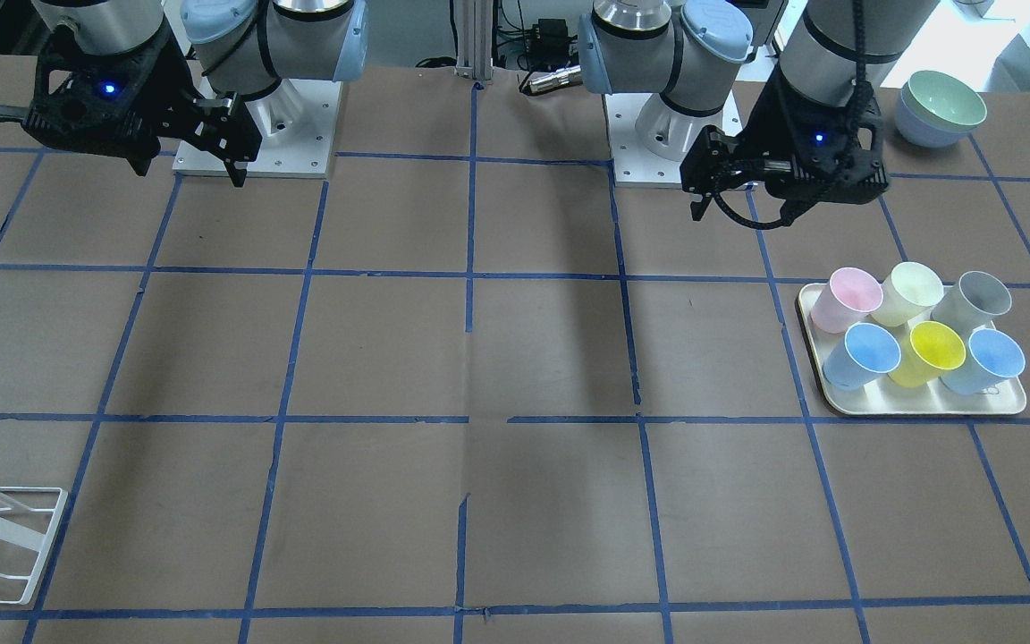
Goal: Transfer IKEA cup to right arm and place on rack
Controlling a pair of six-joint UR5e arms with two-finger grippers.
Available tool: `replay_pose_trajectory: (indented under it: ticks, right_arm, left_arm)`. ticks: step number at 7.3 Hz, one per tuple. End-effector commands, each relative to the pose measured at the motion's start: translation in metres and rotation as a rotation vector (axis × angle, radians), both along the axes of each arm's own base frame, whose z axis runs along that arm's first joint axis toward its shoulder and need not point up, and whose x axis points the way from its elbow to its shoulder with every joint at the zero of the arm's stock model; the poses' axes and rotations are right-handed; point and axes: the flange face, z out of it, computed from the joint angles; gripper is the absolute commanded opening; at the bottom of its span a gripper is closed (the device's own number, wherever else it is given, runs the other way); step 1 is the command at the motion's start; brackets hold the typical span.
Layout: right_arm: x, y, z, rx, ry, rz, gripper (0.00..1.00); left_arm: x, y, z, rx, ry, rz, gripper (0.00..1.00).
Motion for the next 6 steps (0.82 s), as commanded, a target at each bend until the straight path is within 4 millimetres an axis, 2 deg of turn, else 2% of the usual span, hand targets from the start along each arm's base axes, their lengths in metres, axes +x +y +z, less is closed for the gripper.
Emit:
replay_pose_trajectory:
  ticks: [1, 2, 4, 5, 6]
  right_arm:
    - [0.000, 0.003, -0.005, 0.021, -0.001, 0.006, 1.00]
    - [0.000, 0.002, 0.001, 0.000, -0.002, 0.012, 1.00]
    - [0.000, -0.001, -0.003, 0.004, -0.005, 0.009, 1.00]
    - [0.000, -0.001, -0.004, 0.003, 0.003, 0.008, 1.00]
    - [-0.005, 0.002, -0.001, 0.014, 0.013, 0.004, 1.00]
  left_arm:
    - [0.064, 0.006, -0.012, 0.026, 0.010, -0.011, 1.00]
    - [0.100, 0.012, -0.023, 0.043, 0.022, -0.019, 1.00]
    - [0.167, 0.021, -0.045, 0.059, 0.051, -0.029, 1.00]
    - [0.212, 0.008, -0.058, -0.008, 0.033, -0.090, 1.00]
    - [0.241, -0.004, -0.076, -0.047, 0.010, -0.177, 1.00]
